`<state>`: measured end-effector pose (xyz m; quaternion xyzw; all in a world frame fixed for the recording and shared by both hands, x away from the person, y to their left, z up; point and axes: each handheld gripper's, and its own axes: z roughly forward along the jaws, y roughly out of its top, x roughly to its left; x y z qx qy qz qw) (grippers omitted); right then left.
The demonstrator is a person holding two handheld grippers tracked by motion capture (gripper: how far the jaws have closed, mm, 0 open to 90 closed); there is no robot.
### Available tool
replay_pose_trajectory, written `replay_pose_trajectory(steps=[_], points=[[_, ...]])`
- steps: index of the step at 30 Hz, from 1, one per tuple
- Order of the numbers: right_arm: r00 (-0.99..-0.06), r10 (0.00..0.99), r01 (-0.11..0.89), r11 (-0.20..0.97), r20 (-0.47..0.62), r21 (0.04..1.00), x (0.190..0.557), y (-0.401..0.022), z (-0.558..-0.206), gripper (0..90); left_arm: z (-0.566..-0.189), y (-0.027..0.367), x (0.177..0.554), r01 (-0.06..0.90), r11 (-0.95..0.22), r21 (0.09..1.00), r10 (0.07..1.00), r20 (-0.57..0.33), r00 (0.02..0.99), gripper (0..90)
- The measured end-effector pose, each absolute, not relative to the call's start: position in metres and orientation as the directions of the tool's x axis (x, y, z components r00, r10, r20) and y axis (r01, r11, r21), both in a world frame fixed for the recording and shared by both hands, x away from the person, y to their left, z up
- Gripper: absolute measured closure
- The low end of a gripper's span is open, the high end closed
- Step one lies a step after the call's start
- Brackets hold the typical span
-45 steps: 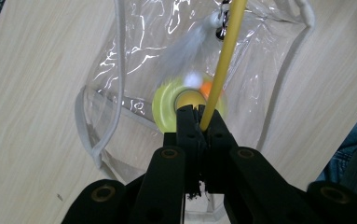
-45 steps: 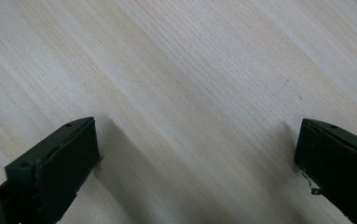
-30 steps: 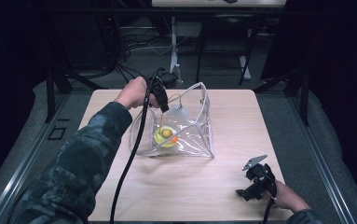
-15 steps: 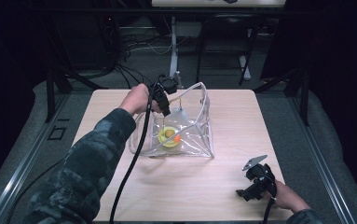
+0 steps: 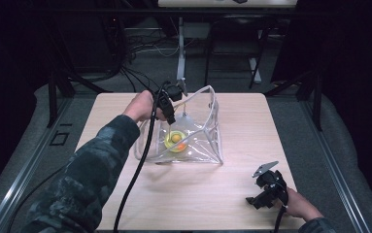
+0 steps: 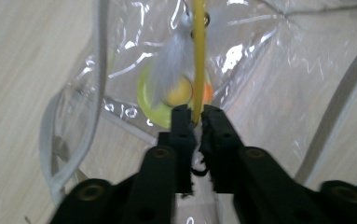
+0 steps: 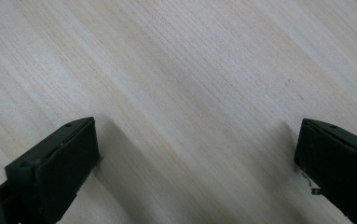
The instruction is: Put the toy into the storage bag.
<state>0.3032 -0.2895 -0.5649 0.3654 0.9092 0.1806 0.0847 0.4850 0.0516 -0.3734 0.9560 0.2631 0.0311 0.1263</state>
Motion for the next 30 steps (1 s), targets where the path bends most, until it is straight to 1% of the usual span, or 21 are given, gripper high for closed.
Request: replay_pose_trajectory(steps=[1, 2, 4, 6, 8, 9, 10, 11, 13, 14, 16, 17, 18, 25, 28, 29, 30], points=[[-0.716, 0.698, 0.634, 0.667, -0.029, 0.391, 0.303, -0.29, -0.565, 0.0, -0.372, 0.052, 0.485, 0.492, -0.829, 0.265, 0.509, -0.005, 0.861, 73.7], [-0.718, 0.696, 0.635, 0.661, -0.009, 0.4, 0.303, -0.289, -0.566, 0.0, -0.372, 0.053, 0.484, 0.49, -0.829, 0.271, 0.507, -0.009, 0.862, 66.7], [-0.718, 0.696, 0.635, 0.662, -0.011, 0.399, 0.303, -0.289, -0.566, 0.0, -0.37, 0.055, 0.484, 0.497, -0.825, 0.27, 0.513, -0.012, 0.858, 57.5], [-0.72, 0.694, 0.632, 0.662, -0.011, 0.402, 0.303, -0.29, -0.566, 0.0, -0.367, 0.057, 0.483, 0.503, -0.821, 0.269, 0.522, -0.003, 0.853, 45.8], [-0.716, 0.698, 0.634, 0.661, -0.017, 0.402, 0.303, -0.289, -0.566, 0.0, -0.364, 0.059, 0.482, 0.505, -0.817, 0.278, 0.525, -0.003, 0.851, 39.1], [-0.716, 0.698, 0.634, 0.661, -0.017, 0.402, 0.303, -0.289, -0.566, 0.0, -0.36, 0.06, 0.481, 0.507, -0.812, 0.289, 0.531, 0.003, 0.848, 39.1], [-0.718, 0.696, 0.632, 0.667, -0.027, 0.394, 0.303, -0.29, -0.565, 0.0, -0.353, 0.064, 0.478, 0.505, -0.806, 0.308, 0.533, 0.008, 0.846, 32.9], [-0.718, 0.696, 0.632, 0.667, -0.027, 0.394, 0.303, -0.29, -0.565, 0.0, -0.353, 0.064, 0.478, 0.505, -0.806, 0.308, 0.533, 0.008, 0.846, 30.3], [-0.712, 0.702, 0.637, 0.657, -0.02, 0.402, 0.302, -0.289, -0.566, 0.0, -0.342, 0.071, 0.475, 0.51, -0.795, 0.329, 0.543, 0.01, 0.84, 25.6], [-0.717, 0.697, 0.633, 0.667, -0.028, 0.392, 0.303, -0.29, -0.565, 0.0, -0.339, 0.074, 0.475, 0.515, -0.788, 0.336, 0.55, 0.01, 0.835, 23.9], [-0.719, 0.695, 0.635, 0.66, -0.005, 0.401, 0.303, -0.289, -0.567, 0.0, -0.337, 0.077, 0.474, 0.518, -0.785, 0.34, 0.555, 0.015, 0.832, 19.3], [-0.719, 0.695, 0.635, 0.66, -0.005, 0.401, 0.303, -0.289, -0.567, 0.0, -0.334, 0.08, 0.474, 0.522, -0.781, 0.343, 0.561, 0.017, 0.827, 19.3], [-0.714, 0.7, 0.637, 0.662, -0.022, 0.396, 0.303, -0.289, -0.565, 0.0, -0.331, 0.088, 0.475, 0.535, -0.769, 0.349, 0.577, 0.02, 0.816, 16.2], [-0.718, 0.696, 0.634, 0.659, -0.011, 0.404, 0.303, -0.29, -0.567, 0.0, -0.326, 0.114, 0.477, 0.575, -0.728, 0.374, 0.63, 0.031, 0.776, 9.6], [-0.72, 0.694, 0.632, 0.661, -0.009, 0.404, 0.303, -0.29, -0.567, 0.0, -0.325, 0.136, 0.476, 0.615, -0.678, 0.403, 0.679, 0.025, 0.733, 6.4], [-0.72, 0.694, 0.632, 0.661, -0.009, 0.404, 0.303, -0.29, -0.567, 0.0, -0.325, 0.136, 0.476, 0.615, -0.678, 0.403, 0.679, 0.025, 0.733, 5.8], [-0.72, 0.693, 0.631, 0.661, -0.01, 0.406, 0.303, -0.29, -0.567, 0.0, -0.326, 0.15, 0.476, 0.632, -0.656, 0.413, 0.702, 0.024, 0.712, 4.7]])
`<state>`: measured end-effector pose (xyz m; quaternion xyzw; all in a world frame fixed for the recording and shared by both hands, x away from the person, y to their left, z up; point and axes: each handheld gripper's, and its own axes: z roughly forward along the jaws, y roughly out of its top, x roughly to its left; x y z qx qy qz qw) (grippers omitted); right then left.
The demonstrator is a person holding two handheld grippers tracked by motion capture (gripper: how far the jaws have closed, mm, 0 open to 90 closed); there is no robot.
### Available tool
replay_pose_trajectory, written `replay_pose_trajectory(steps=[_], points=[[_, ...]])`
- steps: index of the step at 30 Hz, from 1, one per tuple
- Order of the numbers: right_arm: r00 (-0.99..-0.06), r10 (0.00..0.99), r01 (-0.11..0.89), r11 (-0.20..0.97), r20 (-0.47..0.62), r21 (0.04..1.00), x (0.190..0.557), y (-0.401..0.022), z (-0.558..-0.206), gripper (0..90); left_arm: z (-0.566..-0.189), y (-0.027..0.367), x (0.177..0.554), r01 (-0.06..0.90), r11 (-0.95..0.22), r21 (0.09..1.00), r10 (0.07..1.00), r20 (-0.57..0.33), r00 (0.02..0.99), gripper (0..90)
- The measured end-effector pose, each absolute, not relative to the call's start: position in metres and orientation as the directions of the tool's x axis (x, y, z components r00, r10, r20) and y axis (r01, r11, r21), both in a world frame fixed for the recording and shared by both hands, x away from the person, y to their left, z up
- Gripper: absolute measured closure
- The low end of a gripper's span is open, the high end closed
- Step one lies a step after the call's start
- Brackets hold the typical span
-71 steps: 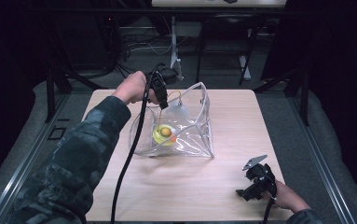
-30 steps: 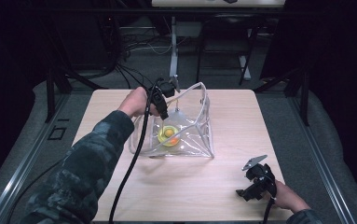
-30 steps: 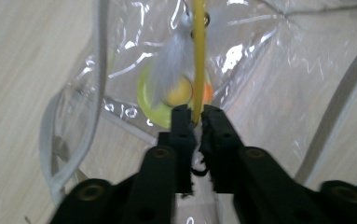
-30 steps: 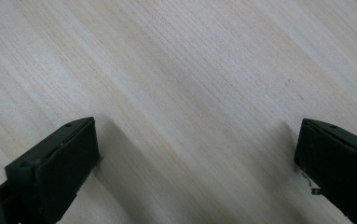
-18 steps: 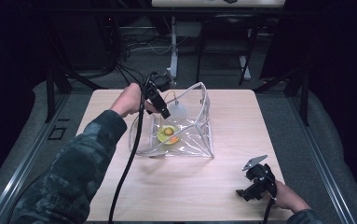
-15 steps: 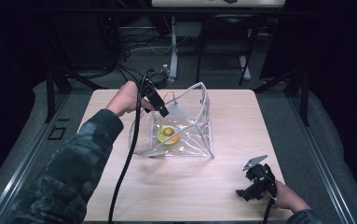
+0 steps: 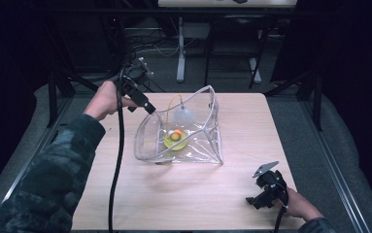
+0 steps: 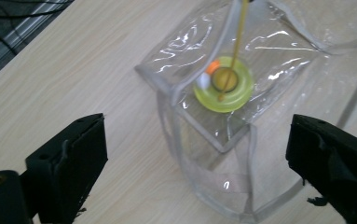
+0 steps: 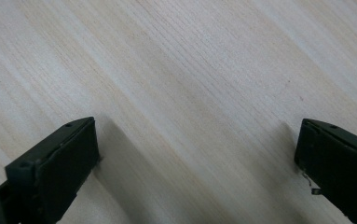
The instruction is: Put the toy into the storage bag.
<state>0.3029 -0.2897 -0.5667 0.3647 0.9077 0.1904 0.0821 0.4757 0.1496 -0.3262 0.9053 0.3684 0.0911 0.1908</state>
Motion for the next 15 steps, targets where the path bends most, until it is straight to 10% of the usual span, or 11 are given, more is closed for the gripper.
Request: replay_pose_trajectory(steps=[15], points=[[-0.709, 0.705, 0.641, 0.648, -0.005, 0.412, 0.302, -0.289, -0.567, 0.0, -0.361, 0.223, 0.465, 0.728, -0.5, 0.469, 0.814, -0.032, 0.58, 0.0]])
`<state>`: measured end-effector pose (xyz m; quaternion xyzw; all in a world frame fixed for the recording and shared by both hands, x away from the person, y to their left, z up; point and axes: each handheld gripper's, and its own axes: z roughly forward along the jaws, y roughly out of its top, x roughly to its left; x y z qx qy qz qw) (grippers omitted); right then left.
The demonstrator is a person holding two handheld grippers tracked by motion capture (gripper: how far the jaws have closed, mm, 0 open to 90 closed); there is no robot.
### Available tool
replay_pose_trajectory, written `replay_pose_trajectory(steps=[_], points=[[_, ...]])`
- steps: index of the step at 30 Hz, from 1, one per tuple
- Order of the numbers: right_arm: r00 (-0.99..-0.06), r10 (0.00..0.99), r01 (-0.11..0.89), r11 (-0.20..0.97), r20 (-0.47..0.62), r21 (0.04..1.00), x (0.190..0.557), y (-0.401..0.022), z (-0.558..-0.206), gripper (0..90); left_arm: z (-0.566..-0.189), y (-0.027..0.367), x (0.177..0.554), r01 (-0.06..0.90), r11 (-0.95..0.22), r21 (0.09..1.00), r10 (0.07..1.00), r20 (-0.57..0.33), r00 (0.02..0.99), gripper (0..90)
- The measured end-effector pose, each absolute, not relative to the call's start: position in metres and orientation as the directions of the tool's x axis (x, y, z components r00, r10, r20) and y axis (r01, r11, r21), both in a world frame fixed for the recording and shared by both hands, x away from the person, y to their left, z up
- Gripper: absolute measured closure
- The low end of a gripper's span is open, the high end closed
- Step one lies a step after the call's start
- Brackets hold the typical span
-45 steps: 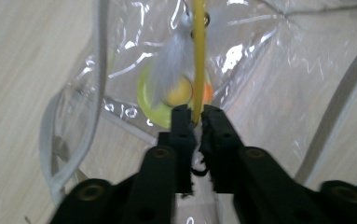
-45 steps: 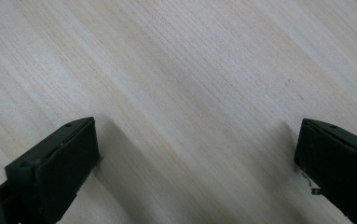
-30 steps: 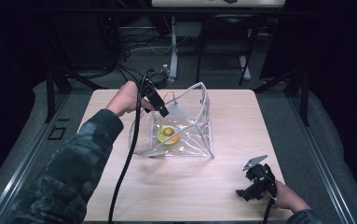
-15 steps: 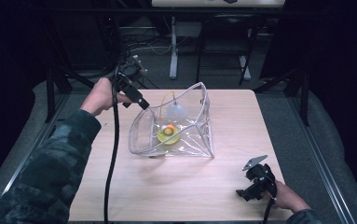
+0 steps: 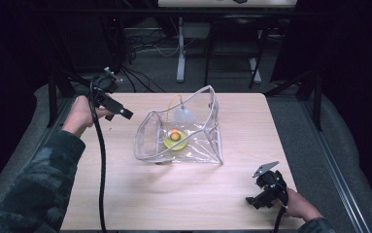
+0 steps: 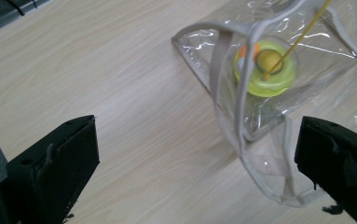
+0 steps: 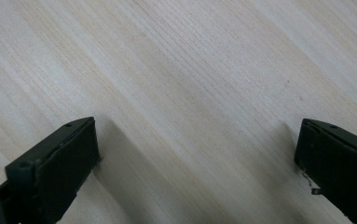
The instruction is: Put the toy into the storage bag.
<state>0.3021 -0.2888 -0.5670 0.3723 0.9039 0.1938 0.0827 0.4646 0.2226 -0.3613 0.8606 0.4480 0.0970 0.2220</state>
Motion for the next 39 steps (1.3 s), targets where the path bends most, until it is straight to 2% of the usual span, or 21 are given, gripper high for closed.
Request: replay_pose_trajectory(steps=[6, 17, 21, 26, 29, 33, 39], points=[[-0.711, 0.704, 0.64, 0.649, -0.005, 0.412, 0.302, -0.289, -0.567, 0.0, -0.385, 0.244, 0.461, 0.777, -0.452, 0.438, 0.846, -0.065, 0.529, 0.0], [-0.711, 0.703, 0.639, 0.65, -0.006, 0.411, 0.302, -0.289, -0.567, 0.0, -0.429, 0.267, 0.443, 0.826, -0.359, 0.435, 0.88, -0.137, 0.455, 0.0], [-0.712, 0.702, 0.638, 0.651, -0.005, 0.412, 0.302, -0.289, -0.567, 0.0, -0.452, 0.27, 0.432, 0.843, -0.335, 0.42, 0.897, -0.131, 0.422, 0.1], [-0.711, 0.703, 0.639, 0.65, -0.007, 0.411, 0.302, -0.289, -0.567, 0.0, -0.484, 0.27, 0.418, 0.857, -0.301, 0.418, 0.899, -0.177, 0.402, 0.0], [-0.707, 0.707, 0.642, 0.647, -0.009, 0.412, 0.302, -0.288, -0.567, 0.0, -0.5, 0.27, 0.415, 0.874, -0.312, 0.373, 0.904, -0.166, 0.394, 0.2], [-0.71, 0.704, 0.64, 0.649, -0.005, 0.411, 0.302, -0.289, -0.567, 0.0, -0.514, 0.273, 0.412, 0.879, -0.27, 0.393, 0.915, -0.178, 0.361, 0.2], [-0.709, 0.705, 0.641, 0.649, -0.006, 0.409, 0.302, -0.289, -0.567, 0.0, -0.548, 0.271, 0.412, 0.897, -0.3, 0.324, 0.91, -0.185, 0.371, 0.2]])
